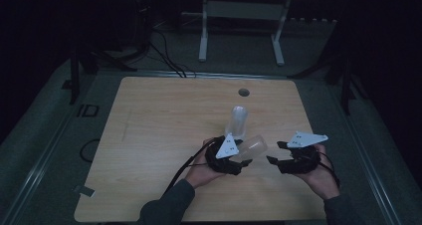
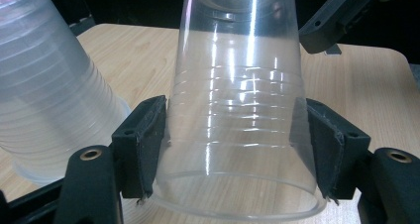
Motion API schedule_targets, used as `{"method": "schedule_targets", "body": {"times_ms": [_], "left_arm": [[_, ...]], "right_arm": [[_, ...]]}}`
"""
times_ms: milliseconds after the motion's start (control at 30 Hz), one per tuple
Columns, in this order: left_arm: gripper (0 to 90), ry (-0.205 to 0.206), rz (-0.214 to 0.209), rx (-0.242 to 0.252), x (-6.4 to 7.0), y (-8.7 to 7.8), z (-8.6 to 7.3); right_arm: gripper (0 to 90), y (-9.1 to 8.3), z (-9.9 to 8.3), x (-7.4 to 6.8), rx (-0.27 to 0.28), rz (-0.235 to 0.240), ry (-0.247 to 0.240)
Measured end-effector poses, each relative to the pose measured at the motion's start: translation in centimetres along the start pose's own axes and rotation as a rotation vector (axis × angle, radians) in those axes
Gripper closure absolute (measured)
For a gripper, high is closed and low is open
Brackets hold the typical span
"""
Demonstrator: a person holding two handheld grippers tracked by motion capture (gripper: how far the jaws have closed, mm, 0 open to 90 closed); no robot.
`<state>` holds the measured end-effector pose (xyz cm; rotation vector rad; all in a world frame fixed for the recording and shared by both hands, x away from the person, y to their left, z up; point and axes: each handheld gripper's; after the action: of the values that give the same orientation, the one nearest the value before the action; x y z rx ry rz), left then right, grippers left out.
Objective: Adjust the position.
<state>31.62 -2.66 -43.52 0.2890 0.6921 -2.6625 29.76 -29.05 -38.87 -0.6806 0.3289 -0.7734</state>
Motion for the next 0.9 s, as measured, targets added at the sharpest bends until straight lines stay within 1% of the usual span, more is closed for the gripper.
{"method": "schedule_targets", "body": {"times_ms": [233, 300, 367, 433, 667, 833, 900], "left_arm": [[31.4, 0.007, -0.007, -0.007, -0.03, -0.05, 0.06], [31.4, 0.018, -0.012, -0.016, -0.07, -0.06, 0.12], [31.4, 0.019, -0.013, -0.019, -0.10, -0.07, 0.19], [31.4, 0.033, -0.015, -0.024, -0.21, -0.14, 0.30], [31.4, 0.043, -0.022, -0.032, -0.32, -0.25, 0.52], [31.4, 0.046, -0.031, -0.038, -0.33, -0.21, 0.53], [31.4, 0.056, -0.039, -0.049, -0.36, -0.22, 0.56]], "right_arm": [[34.6, -0.02, 0.18, -0.15, -0.027, -0.006, -0.029], [34.6, -0.05, 0.27, -0.19, -0.036, -0.007, -0.042], [34.6, -0.03, 0.29, -0.24, -0.047, -0.008, -0.051], [34.6, -0.04, 0.31, -0.28, -0.059, -0.009, -0.063], [34.7, -0.16, 0.50, -0.42, -0.090, -0.013, -0.095], [34.7, -0.20, 0.71, -0.53, -0.103, -0.016, -0.117], [34.7, -0.21, 0.94, -0.62, -0.111, -0.014, -0.132]]}}
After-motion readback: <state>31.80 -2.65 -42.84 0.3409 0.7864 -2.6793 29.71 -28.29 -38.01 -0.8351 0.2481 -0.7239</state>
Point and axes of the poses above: each handheld gripper's, and its own axes: y roughly forward along the jaws, z roughly out of its top, x roughly to its right, and after that the axes turned 10 degrees about y, right-handed
